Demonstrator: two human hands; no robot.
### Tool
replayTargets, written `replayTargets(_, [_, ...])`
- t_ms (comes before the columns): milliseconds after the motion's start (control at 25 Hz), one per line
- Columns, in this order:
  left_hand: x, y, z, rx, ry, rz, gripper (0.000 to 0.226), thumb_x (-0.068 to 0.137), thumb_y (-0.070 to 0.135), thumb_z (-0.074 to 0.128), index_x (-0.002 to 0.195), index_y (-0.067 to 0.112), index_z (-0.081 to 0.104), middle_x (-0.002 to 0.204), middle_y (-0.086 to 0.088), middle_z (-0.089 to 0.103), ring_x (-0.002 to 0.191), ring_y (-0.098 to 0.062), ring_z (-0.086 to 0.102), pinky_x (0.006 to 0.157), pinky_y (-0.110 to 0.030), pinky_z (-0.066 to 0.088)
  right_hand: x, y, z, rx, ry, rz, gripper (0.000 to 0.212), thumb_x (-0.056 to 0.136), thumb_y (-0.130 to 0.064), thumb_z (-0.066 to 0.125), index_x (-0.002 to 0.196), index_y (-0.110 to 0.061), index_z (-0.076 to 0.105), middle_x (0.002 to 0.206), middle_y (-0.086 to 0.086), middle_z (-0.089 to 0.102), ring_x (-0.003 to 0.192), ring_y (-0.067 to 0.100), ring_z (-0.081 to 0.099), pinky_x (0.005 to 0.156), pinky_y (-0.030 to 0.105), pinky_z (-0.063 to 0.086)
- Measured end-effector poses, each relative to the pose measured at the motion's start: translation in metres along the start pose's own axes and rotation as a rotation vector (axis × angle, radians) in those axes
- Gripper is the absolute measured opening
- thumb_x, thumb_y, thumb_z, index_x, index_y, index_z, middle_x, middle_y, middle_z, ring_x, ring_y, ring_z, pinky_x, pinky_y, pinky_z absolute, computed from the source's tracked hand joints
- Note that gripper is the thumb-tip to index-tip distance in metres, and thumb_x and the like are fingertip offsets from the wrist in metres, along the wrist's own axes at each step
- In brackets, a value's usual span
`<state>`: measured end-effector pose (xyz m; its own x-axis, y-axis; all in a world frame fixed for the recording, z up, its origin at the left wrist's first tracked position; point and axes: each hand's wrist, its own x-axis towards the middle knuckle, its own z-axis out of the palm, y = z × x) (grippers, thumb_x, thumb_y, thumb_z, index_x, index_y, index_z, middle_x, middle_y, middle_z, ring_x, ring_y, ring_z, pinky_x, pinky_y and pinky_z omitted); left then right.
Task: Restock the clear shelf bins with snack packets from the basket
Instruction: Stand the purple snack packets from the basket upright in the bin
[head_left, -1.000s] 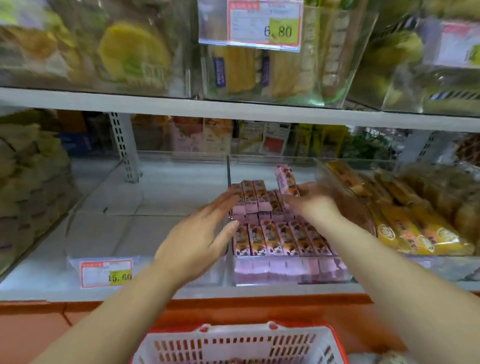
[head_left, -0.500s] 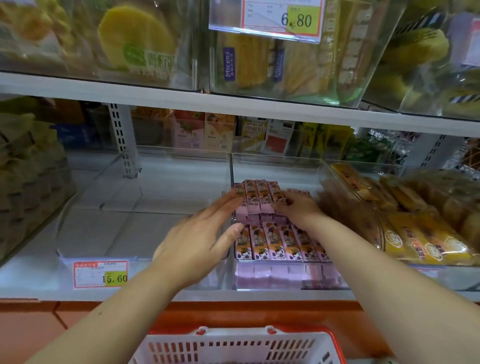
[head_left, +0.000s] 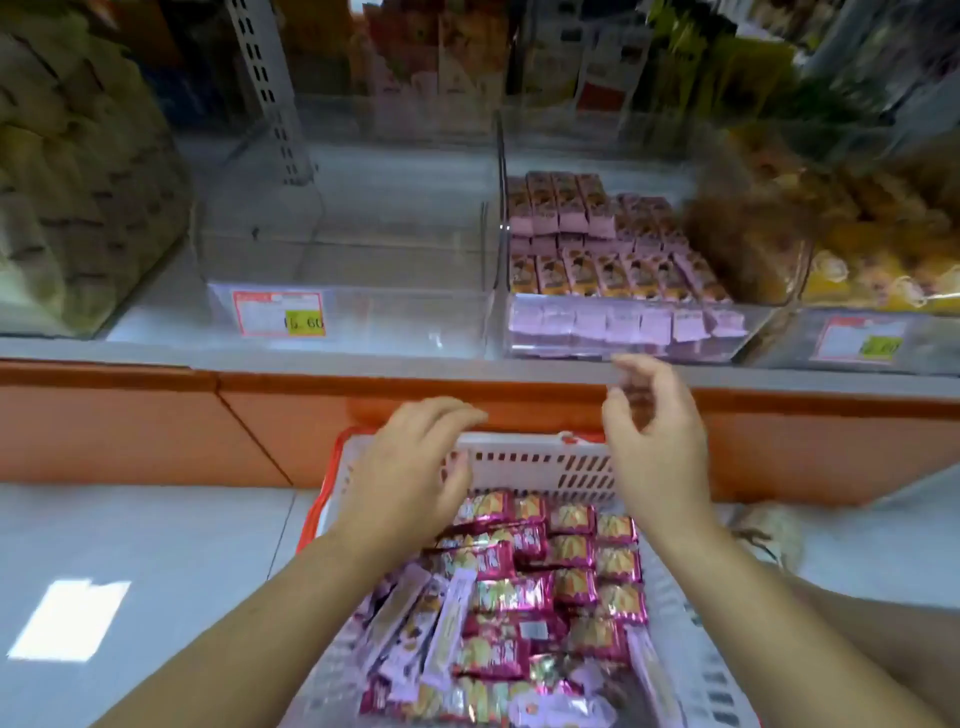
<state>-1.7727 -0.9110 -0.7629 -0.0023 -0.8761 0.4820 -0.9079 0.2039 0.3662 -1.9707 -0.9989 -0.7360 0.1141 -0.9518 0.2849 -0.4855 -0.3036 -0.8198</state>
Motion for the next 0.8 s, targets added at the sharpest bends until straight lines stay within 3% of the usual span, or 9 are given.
replayTargets(120, [-0.082, -0.007, 0.045, 0.023, -0.687, -0.142, 0.046, 0.096, 0.028, 0.046, 0.141, 0.025, 0.041, 0.141, 0.003, 0.042, 0.128, -0.017, 0.041, 0.098, -0.03, 0.04, -0.07, 0.061, 0.031, -0.355, -0.767, 0.18, 0.038, 0.094, -0.025, 0.056, 0.132, -0.024, 0.052, 0.129, 0.001, 0.055, 0.114, 0.016, 0.053, 0.093, 0.027, 0.042])
replayTargets(160, [-0.104, -0.012, 0.055, 0.052, -0.855, -0.162, 0.051, 0.096, 0.028, 0.047, 0.145, 0.026, 0.035, 0.144, 0.002, 0.038, 0.13, -0.019, 0.04, 0.098, -0.031, 0.04, -0.089, 0.077, 0.04, -0.41, -0.996, 0.189, 0.043, 0.095, -0.029, 0.056, 0.137, -0.025, 0.047, 0.133, 0.003, 0.053, 0.115, 0.017, 0.053, 0.093, 0.027, 0.042])
replayTargets(240, [-0.136, -0.02, 0.066, 0.113, -1.026, -0.232, 0.059, 0.092, 0.027, 0.053, 0.146, 0.024, 0.031, 0.14, -0.002, 0.038, 0.127, -0.024, 0.043, 0.095, -0.036, 0.043, -0.118, 0.098, 0.058, -0.435, -1.232, 0.213, 0.051, 0.096, -0.027, 0.055, 0.144, -0.033, 0.038, 0.134, 0.005, 0.052, 0.101, 0.019, 0.058, 0.083, 0.029, 0.046])
replayTargets(320, [-0.149, -0.031, 0.073, 0.124, -1.063, -0.35, 0.064, 0.088, 0.024, 0.058, 0.146, 0.023, 0.031, 0.135, -0.004, 0.04, 0.123, -0.025, 0.045, 0.092, -0.038, 0.046, -0.131, 0.109, 0.077, -0.427, -1.248, 0.23, 0.058, 0.097, -0.021, 0.054, 0.148, -0.035, 0.03, 0.137, 0.005, 0.047, 0.091, 0.016, 0.058, 0.077, 0.029, 0.048])
replayTargets(440, [-0.148, -0.035, 0.08, 0.089, -0.996, -0.433, 0.061, 0.088, 0.023, 0.058, 0.144, 0.022, 0.034, 0.13, -0.003, 0.042, 0.118, -0.023, 0.047, 0.089, -0.038, 0.047, -0.135, 0.112, 0.11, -0.38, -1.199, 0.264, 0.066, 0.097, -0.017, 0.05, 0.151, -0.038, 0.019, 0.12, 0.005, 0.048, 0.068, 0.015, 0.055, 0.059, 0.029, 0.044])
replayTargets(560, [-0.141, -0.039, 0.083, 0.053, -0.954, -0.442, 0.057, 0.09, 0.023, 0.057, 0.143, 0.021, 0.037, 0.129, -0.004, 0.044, 0.118, -0.023, 0.047, 0.09, -0.037, 0.046, -0.133, 0.111, 0.139, -0.424, -1.246, 0.305, 0.072, 0.096, -0.015, 0.048, 0.153, -0.038, 0.01, 0.151, 0.019, 0.028, 0.065, 0.017, 0.052, 0.053, 0.027, 0.036])
replayTargets(640, [-0.142, -0.045, 0.081, 0.035, -0.937, -0.451, 0.053, 0.091, 0.022, 0.054, 0.142, 0.022, 0.039, 0.131, -0.003, 0.045, 0.119, -0.021, 0.048, 0.09, -0.034, 0.045, -0.134, 0.111, 0.15, -0.429, -1.226, 0.406, 0.07, 0.095, -0.017, 0.051, 0.152, -0.037, 0.016, 0.155, 0.018, 0.015, 0.067, 0.016, 0.05, 0.056, 0.026, 0.037])
replayTargets(680, [-0.143, -0.047, 0.08, 0.015, -0.921, -0.459, 0.052, 0.092, 0.022, 0.053, 0.142, 0.023, 0.04, 0.131, -0.002, 0.045, 0.119, -0.02, 0.048, 0.089, -0.033, 0.044, -0.134, 0.111, 0.152, -0.401, -1.188, 0.443, 0.063, 0.094, -0.019, 0.054, 0.148, -0.034, 0.025, 0.147, 0.018, 0.026, 0.069, 0.018, 0.05, 0.059, 0.027, 0.038])
replayTargets(800, [-0.145, -0.046, 0.077, -0.031, -0.889, -0.475, 0.05, 0.092, 0.023, 0.054, 0.14, 0.025, 0.042, 0.13, 0.0, 0.046, 0.118, -0.019, 0.048, 0.09, -0.031, 0.043, -0.138, 0.114, 0.143, -0.234, -1.007, 0.429, 0.022, 0.092, -0.023, 0.058, 0.111, -0.023, 0.045, 0.091, 0.009, 0.052, 0.057, 0.018, 0.044, 0.055, 0.029, 0.036])
